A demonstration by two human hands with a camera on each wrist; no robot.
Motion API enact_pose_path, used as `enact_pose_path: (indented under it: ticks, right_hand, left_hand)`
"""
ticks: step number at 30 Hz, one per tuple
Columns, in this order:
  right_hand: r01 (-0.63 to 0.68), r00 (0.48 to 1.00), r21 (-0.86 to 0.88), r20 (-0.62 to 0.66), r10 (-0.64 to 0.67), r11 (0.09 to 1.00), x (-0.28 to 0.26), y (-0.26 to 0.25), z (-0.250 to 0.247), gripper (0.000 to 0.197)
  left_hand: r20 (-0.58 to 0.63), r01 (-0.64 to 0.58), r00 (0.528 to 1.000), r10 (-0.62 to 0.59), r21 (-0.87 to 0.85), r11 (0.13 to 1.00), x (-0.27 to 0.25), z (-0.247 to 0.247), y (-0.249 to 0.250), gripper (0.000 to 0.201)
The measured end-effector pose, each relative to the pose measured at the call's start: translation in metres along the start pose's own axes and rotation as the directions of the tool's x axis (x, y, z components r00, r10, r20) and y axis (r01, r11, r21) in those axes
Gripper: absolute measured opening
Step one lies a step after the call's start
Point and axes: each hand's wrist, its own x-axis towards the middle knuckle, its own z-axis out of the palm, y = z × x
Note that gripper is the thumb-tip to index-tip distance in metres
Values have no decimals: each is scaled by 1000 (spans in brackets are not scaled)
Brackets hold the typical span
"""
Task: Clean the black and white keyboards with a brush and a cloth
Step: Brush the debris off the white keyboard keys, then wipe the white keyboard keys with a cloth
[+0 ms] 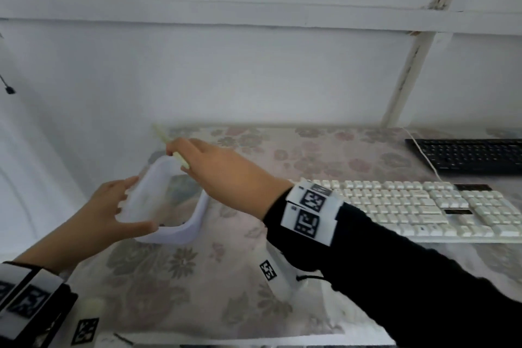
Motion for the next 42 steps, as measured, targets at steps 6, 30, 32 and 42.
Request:
enact_pose_path:
  ticks: [6,30,32,42]
  right_hand:
    - [81,982,-284,186,-28,955,47,3,45,41]
    - [-194,923,-483,206,325,854,72,41,69,13]
    - [-215,872,-526,276,405,823,73,41,68,9]
    - [-363,746,-455,381,547,813,81,45,79,32]
  left_hand:
    - [145,48,989,-5,-295,954,4,-8,-20,146]
    - [341,110,940,17,-349,931,42,-32,-50,134]
    - [255,112,967,-17,-362,926,46,-35,-50,149]
    - [135,-22,990,48,-191,981,55,-22,-36,90]
